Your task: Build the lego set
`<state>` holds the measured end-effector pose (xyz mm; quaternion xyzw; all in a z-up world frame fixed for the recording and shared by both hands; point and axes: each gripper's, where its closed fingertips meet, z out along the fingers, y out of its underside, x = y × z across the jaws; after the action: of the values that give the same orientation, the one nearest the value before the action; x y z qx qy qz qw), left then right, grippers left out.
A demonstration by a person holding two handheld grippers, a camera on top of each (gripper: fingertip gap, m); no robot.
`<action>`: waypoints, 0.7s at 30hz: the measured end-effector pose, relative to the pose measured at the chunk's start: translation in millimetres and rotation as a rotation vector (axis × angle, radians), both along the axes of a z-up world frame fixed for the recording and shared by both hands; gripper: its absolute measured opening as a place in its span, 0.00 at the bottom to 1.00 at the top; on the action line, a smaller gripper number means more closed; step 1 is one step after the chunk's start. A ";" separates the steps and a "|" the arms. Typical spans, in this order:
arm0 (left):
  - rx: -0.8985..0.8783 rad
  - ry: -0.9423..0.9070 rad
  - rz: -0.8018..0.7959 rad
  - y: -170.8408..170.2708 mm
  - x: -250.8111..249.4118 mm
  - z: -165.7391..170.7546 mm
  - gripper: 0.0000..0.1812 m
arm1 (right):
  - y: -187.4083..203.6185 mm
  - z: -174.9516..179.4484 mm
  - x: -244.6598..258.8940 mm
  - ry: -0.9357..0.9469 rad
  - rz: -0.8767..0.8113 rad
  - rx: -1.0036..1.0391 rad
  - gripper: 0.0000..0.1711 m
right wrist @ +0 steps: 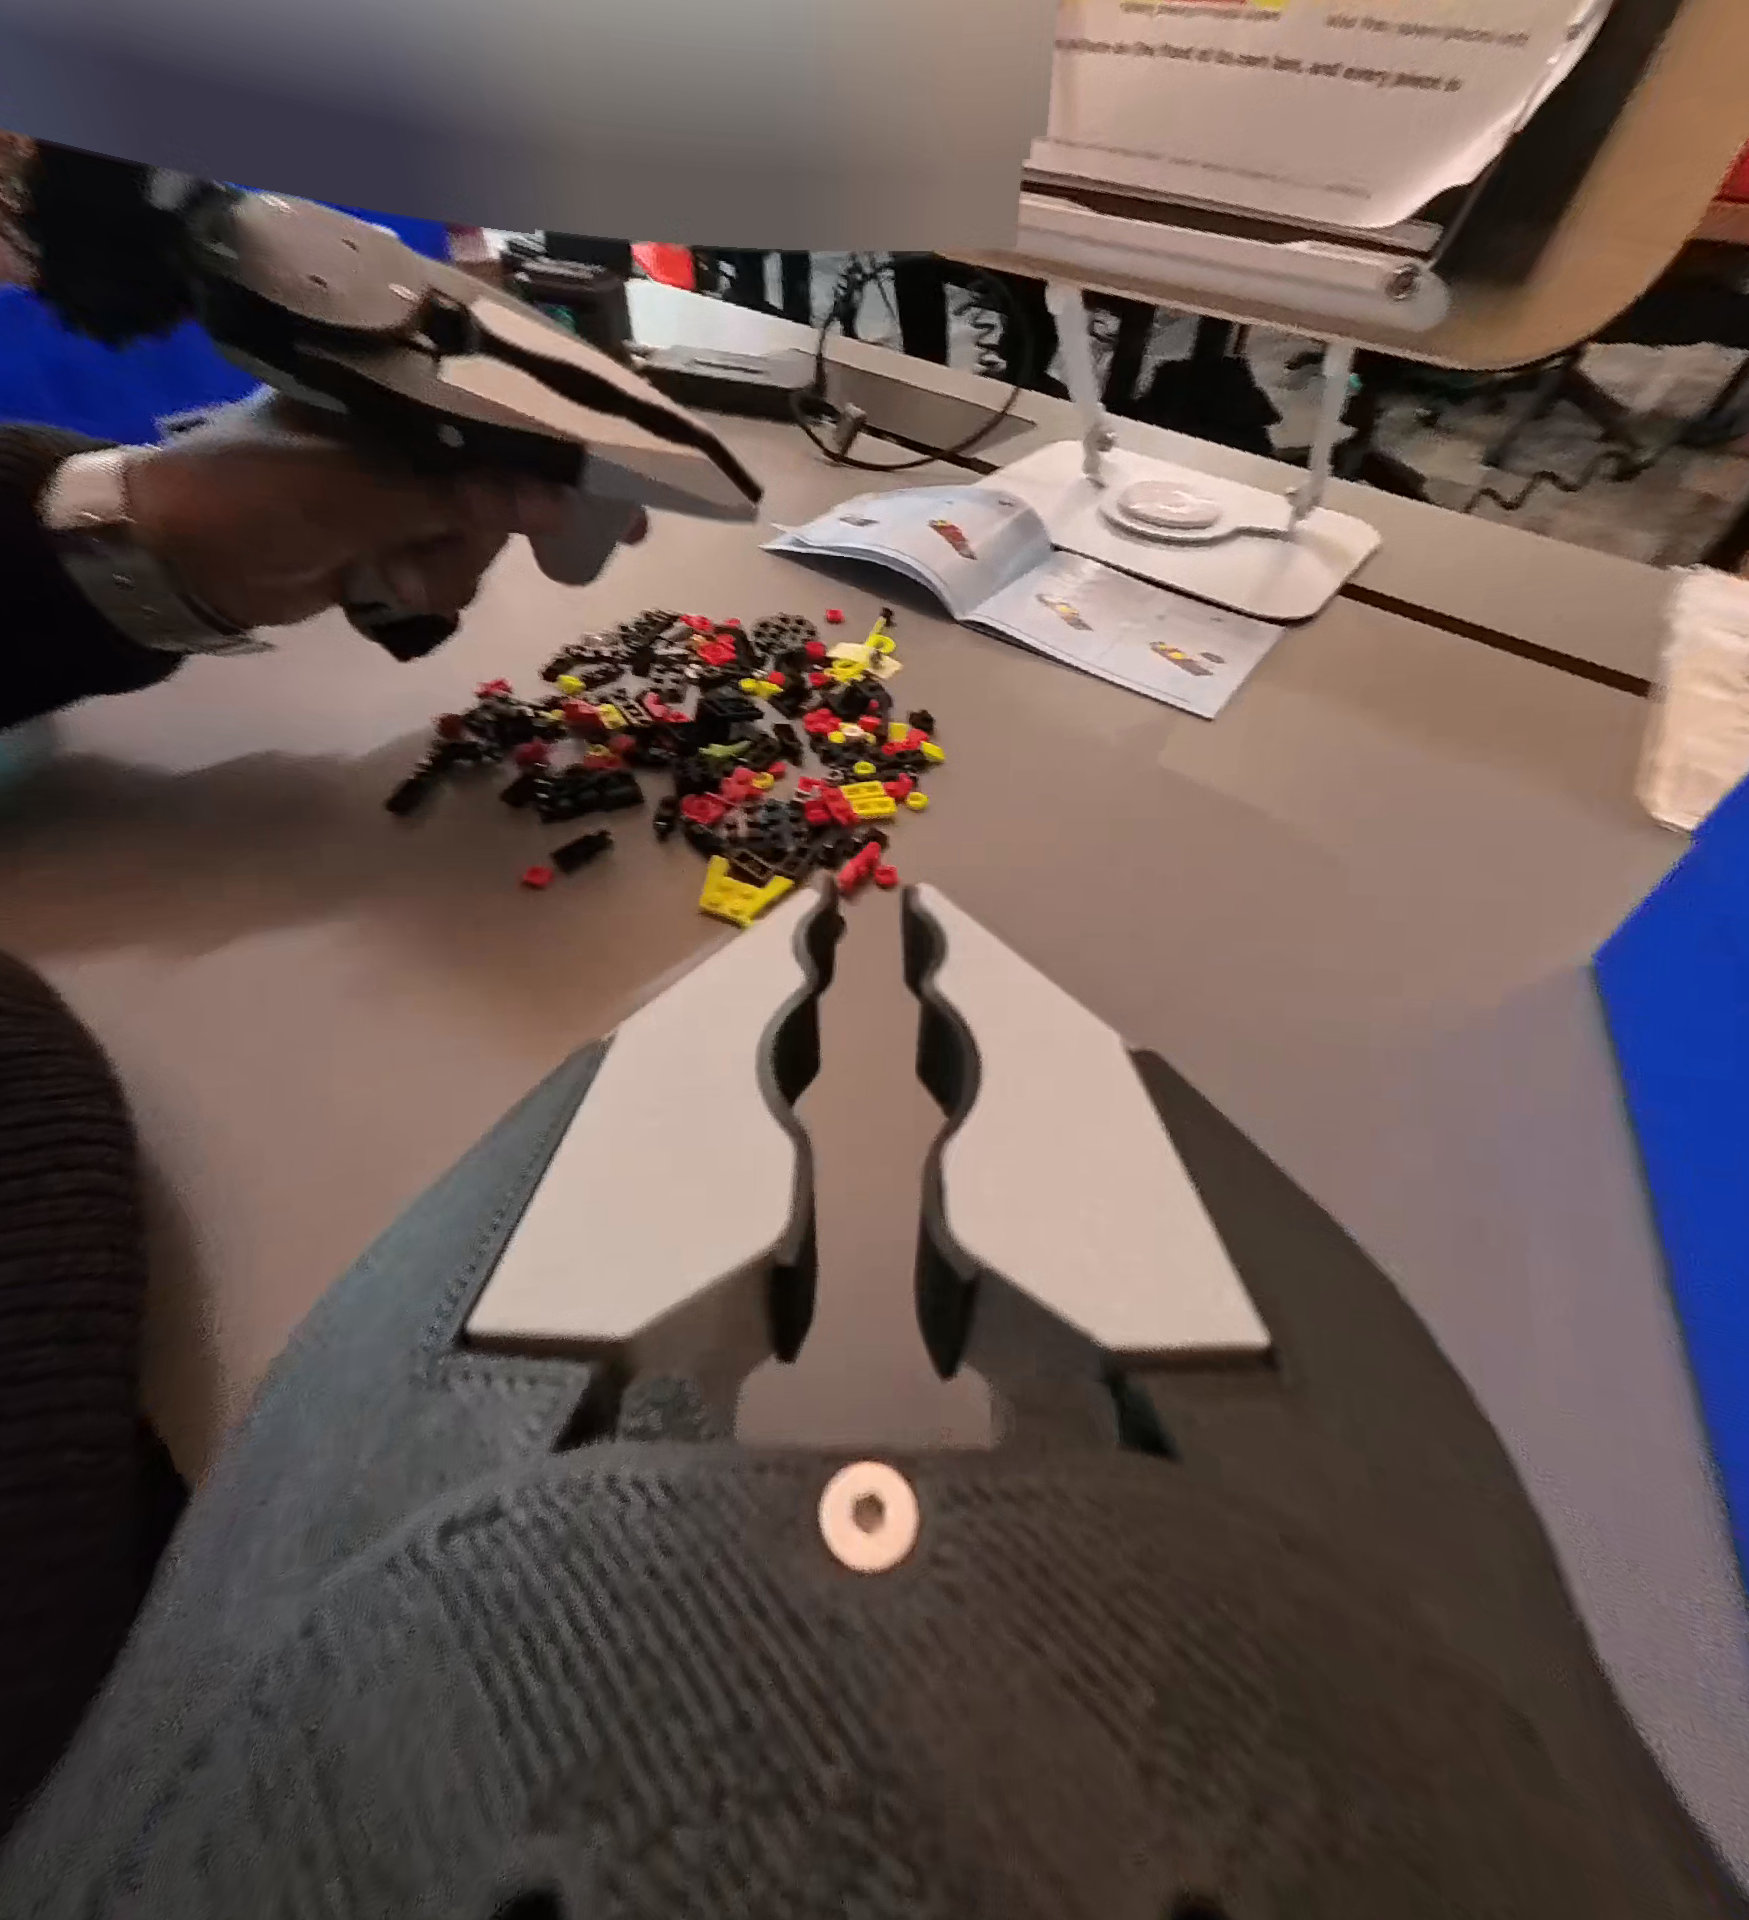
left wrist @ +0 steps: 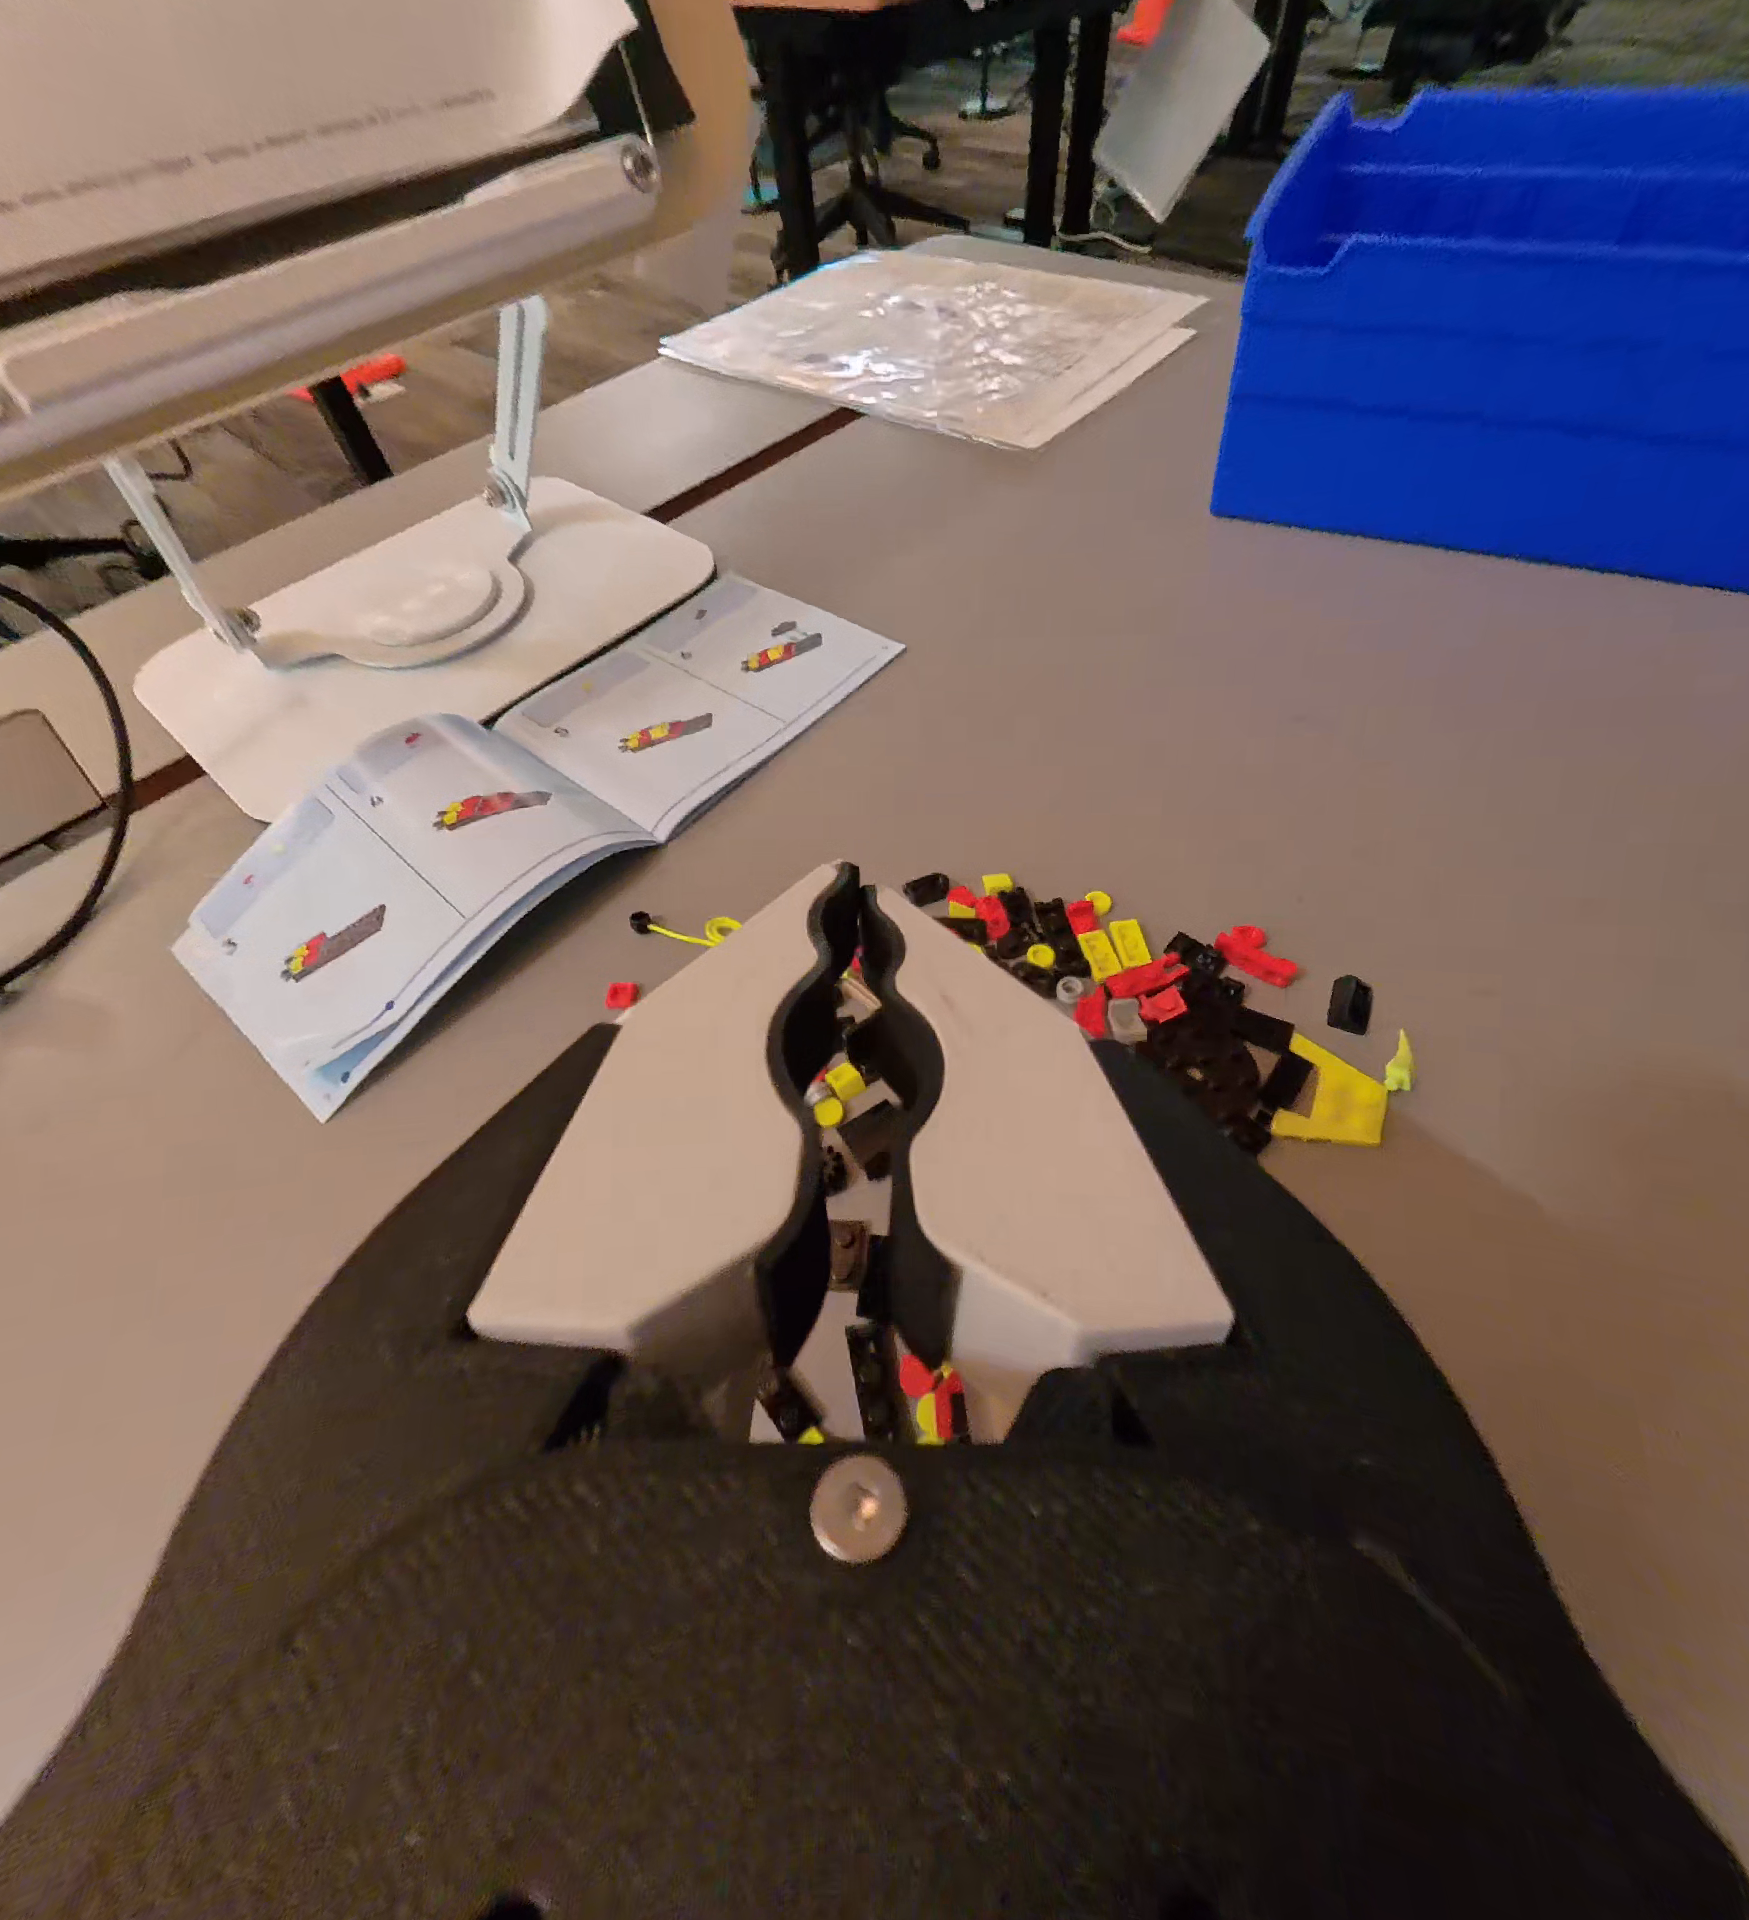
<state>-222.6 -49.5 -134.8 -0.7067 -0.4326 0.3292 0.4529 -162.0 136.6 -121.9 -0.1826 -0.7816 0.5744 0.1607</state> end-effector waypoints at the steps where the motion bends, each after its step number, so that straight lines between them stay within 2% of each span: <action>1: -0.004 -0.013 -0.010 1.0 1.5 -2.2 0.00 | -0.4 1.3 1.6 -0.011 0.016 -0.013 0.01; 7: -0.097 -0.024 -0.004 -13.6 20.1 -3.3 0.00 | 0.4 5.9 7.6 -0.068 0.086 -0.072 0.00; 8: -0.124 -0.084 -0.021 -17.9 27.5 -13.9 0.00 | 1.2 5.8 5.4 -0.077 0.075 -0.082 0.02; 10: -0.174 -0.217 -0.007 -32.5 45.0 -37.8 0.00 | 2.0 3.7 0.1 -0.096 0.054 -0.091 0.14; 11: -0.187 -0.242 -0.001 -37.9 53.8 -44.2 0.00 | 1.5 1.0 -0.8 -0.112 0.056 -0.085 0.16; 12: -0.187 -0.251 -0.004 -40.6 62.0 -47.3 0.01 | 0.4 -1.7 -0.2 -0.129 0.069 -0.078 0.13; 14: -0.162 -0.263 -0.027 -38.7 73.8 -49.4 0.03 | -2.7 -3.1 3.4 -0.140 0.107 -0.075 0.00; 17: -0.162 -0.283 -0.085 -27.7 77.5 -54.1 0.07 | -5.9 -3.1 0.9 -0.146 0.104 -0.086 0.01; 18: -0.171 -0.296 -0.110 -23.5 78.6 -58.3 0.08 | -6.3 -4.8 -1.6 -0.154 0.091 -0.084 0.08; 19: -0.179 -0.316 -0.129 -19.9 80.1 -63.3 0.09 | -7.0 -7.1 -1.8 -0.164 0.094 -0.077 0.08; 21: -0.180 -0.338 -0.177 -10.8 83.8 -68.9 0.10 | -7.6 -9.0 0.0 -0.172 0.109 -0.071 0.03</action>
<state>-138.8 -60.3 -203.7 -0.8247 -0.4074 0.2022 0.3362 -162.0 129.0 -130.9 -0.1938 -0.7804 0.5919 0.0552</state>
